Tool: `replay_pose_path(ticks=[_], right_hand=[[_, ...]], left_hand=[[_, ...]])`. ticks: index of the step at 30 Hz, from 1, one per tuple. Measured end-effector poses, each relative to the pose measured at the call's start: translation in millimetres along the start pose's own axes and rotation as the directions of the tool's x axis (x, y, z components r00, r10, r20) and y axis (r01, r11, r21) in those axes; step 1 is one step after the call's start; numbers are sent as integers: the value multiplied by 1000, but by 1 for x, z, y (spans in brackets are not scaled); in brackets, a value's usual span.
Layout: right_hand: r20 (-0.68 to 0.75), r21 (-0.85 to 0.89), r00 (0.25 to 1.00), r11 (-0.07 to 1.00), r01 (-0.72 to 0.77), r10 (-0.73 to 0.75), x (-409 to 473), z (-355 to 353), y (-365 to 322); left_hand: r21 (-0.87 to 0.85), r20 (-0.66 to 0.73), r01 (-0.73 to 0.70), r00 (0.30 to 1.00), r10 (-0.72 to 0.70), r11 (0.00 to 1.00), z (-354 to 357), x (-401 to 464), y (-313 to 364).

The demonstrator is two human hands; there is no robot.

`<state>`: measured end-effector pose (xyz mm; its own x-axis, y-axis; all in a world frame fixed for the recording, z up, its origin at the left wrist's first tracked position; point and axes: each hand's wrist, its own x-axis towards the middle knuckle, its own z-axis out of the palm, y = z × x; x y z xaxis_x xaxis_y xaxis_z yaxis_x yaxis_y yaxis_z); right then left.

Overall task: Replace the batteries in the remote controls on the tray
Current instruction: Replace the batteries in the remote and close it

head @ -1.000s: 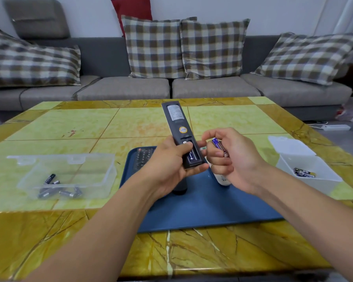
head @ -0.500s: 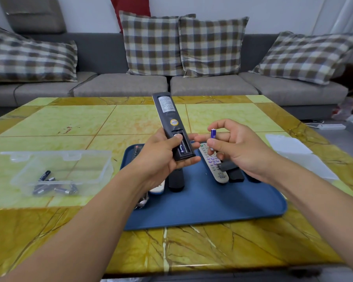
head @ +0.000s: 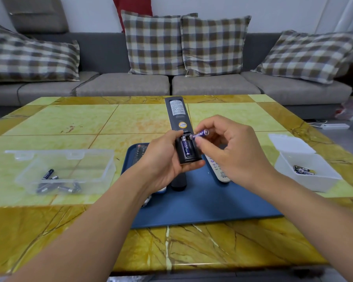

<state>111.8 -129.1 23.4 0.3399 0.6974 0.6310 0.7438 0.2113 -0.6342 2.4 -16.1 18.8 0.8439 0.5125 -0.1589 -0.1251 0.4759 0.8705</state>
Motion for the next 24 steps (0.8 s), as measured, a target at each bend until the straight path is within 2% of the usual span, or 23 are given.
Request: replay_pose_path(ticks=[3, 5, 7, 14, 21, 24], right_hand=[[48, -151, 990, 979, 138, -133, -5, 3, 4], [98, -305, 967, 918, 253, -233, -5, 4, 7], [143, -384, 946, 864, 325, -292, -4, 4, 9], [275, -348, 915, 857, 380, -295, -2, 0, 18], [155, -244, 963, 936, 252, -219, 3, 7, 32], [48, -194, 995, 977, 91, -83, 10, 5, 31]], left_hand=[[0, 18, -15, 1000, 15, 1000, -1, 0, -2], [14, -8, -62, 998, 62, 998, -1, 1, -5], [35, -22, -101, 995, 102, 994, 0, 2, -7], [37, -43, -100, 994, 101, 994, 1, 1, -4], [-6, -4, -56, 998, 56, 998, 5, 0, -9], [6, 29, 14, 999, -14, 1000, 12, -3, -12]])
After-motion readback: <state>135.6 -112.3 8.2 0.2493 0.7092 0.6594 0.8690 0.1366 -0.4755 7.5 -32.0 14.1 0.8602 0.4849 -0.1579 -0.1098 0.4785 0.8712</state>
